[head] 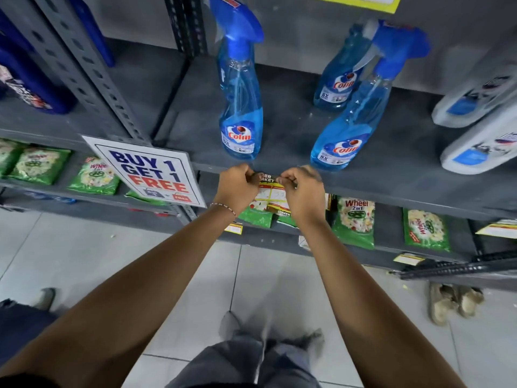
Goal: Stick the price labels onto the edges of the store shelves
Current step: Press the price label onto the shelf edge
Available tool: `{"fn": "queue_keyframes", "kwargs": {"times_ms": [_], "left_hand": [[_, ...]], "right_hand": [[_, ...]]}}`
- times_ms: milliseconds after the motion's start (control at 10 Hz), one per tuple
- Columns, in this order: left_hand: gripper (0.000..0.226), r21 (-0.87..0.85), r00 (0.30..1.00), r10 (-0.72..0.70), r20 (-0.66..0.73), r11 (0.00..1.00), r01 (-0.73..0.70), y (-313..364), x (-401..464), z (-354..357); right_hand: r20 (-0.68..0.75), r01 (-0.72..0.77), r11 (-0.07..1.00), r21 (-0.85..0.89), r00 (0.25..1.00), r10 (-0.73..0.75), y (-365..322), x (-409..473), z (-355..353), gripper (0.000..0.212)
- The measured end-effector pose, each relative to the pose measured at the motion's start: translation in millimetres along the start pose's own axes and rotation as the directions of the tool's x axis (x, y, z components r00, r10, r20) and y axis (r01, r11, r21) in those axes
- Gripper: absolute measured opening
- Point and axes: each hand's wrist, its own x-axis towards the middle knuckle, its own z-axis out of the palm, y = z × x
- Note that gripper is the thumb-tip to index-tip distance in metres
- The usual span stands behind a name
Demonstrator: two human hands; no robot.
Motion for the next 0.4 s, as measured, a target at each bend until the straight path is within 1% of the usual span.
{"fn": "queue_keyframes", "kwargs": {"times_ms": [100, 200, 300, 400], "left_hand": [[0.02, 0.16, 0.999, 0.049, 0.005, 0.986, -0.049, 2, 4, 0], [0.025, 0.339, 0.993, 0.114, -0.012, 0.935, -0.103, -2, -2, -1], [0.017, 0.362, 0.987, 0.151, -0.053, 0.924, -0.122, -4, -8, -3], [0.007, 0.326, 0.988, 0.143, -0.06, 0.938, -0.116, -1, -17, -5]], "right_hand": [[-0.034, -0.006, 0.997, -0.081, 0.999, 0.004, 2, 3, -1, 0.009], [-0.056, 0.033, 0.992, -0.119, 0.998, -0.04, 3, -2, -5, 0.007], [-0.102, 0.037, 0.989, -0.142, 0.993, -0.051, 6, -5, -10, 0.003], [-0.168, 0.027, 0.985, -0.169, 0.984, -0.055, 14, -19, -20, 0.011]]}}
